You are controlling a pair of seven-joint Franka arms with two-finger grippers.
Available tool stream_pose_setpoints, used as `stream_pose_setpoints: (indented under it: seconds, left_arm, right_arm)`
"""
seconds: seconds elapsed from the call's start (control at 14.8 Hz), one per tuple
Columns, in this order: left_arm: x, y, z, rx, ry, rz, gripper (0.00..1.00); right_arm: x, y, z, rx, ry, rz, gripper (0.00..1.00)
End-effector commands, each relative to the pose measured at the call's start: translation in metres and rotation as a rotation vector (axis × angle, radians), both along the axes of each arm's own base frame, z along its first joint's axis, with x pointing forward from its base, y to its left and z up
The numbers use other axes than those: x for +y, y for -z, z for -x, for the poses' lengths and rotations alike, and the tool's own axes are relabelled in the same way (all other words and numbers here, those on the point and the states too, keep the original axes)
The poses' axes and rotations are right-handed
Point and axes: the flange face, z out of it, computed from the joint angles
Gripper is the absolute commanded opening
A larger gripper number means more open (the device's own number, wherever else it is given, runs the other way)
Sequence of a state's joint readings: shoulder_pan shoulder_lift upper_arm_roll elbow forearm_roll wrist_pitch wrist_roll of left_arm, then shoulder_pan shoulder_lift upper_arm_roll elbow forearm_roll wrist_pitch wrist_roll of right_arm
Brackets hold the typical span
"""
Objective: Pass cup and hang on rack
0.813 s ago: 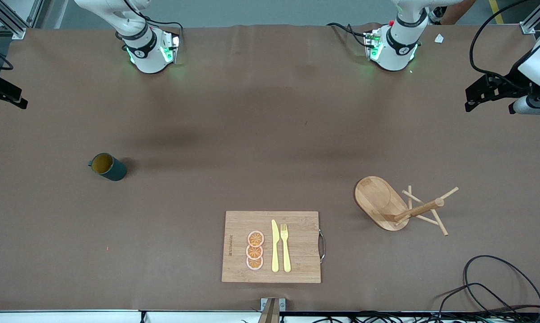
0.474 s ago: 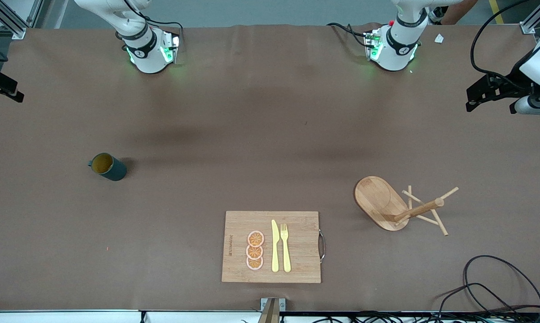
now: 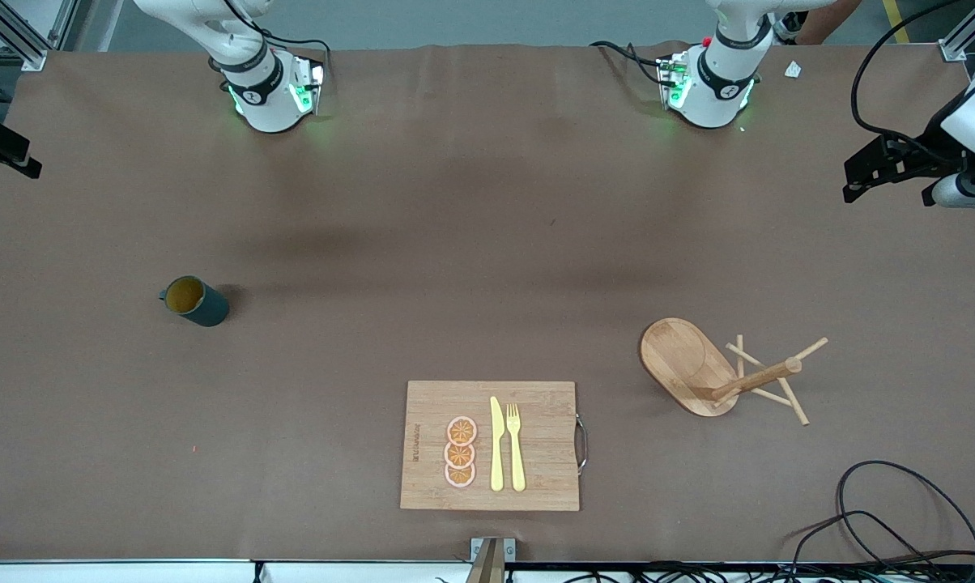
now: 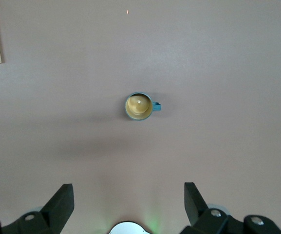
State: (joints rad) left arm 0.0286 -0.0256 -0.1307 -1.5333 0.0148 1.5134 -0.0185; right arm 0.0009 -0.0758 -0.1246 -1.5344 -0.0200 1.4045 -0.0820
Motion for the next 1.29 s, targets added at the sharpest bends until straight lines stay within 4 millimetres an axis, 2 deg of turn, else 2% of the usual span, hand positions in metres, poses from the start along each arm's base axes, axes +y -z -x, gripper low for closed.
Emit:
stream_pose_setpoints:
  seconds: [0.0, 0.14, 0.27, 0.41, 0.47, 0.61, 0.75, 0.95, 1.22]
  left_arm:
    - [0.003, -0.001, -0.005, 0.009, 0.019, -0.014, 1.0]
    - [0.003, 0.0, -0.005, 0.011, 0.019, -0.014, 1.0]
    - [0.002, 0.001, -0.005, 0.012, 0.019, -0.013, 1.0]
    - [0.002, 0.0, -0.005, 0.01, 0.02, -0.005, 1.0]
    - [0.002, -0.001, -0.005, 0.009, 0.019, -0.002, 1.0]
    - [0.001, 0.0, -0.005, 0.012, 0.019, -0.002, 1.0]
    - [0.001, 0.001, -0.005, 0.013, 0.016, -0.002, 1.0]
    - [0.0, 0.005, -0.005, 0.023, 0.02, -0.003, 1.0]
    - [0.0, 0.003, -0.005, 0.018, 0.019, -0.002, 1.0]
  right_arm:
    - [0.004, -0.01, 0.003, -0.02, 0.011, -0.006, 1.0]
    - [0.002, -0.006, -0.001, -0.02, 0.011, 0.004, 1.0]
    - [-0.003, 0.014, -0.02, -0.016, 0.016, 0.013, 1.0]
    - [-0.018, 0.054, -0.05, 0.004, 0.037, 0.009, 1.0]
    - [-0.026, 0.072, -0.059, 0.027, 0.045, 0.017, 1.0]
    - [-0.03, 0.099, -0.077, 0.028, 0.043, 0.028, 1.0]
    - [-0.041, 0.14, -0.086, 0.073, 0.0, 0.01, 1.0]
    - [-0.057, 0.198, -0.085, 0.06, -0.092, -0.025, 1.0]
    - [-0.078, 0.288, -0.06, 0.022, -0.245, -0.106, 1.0]
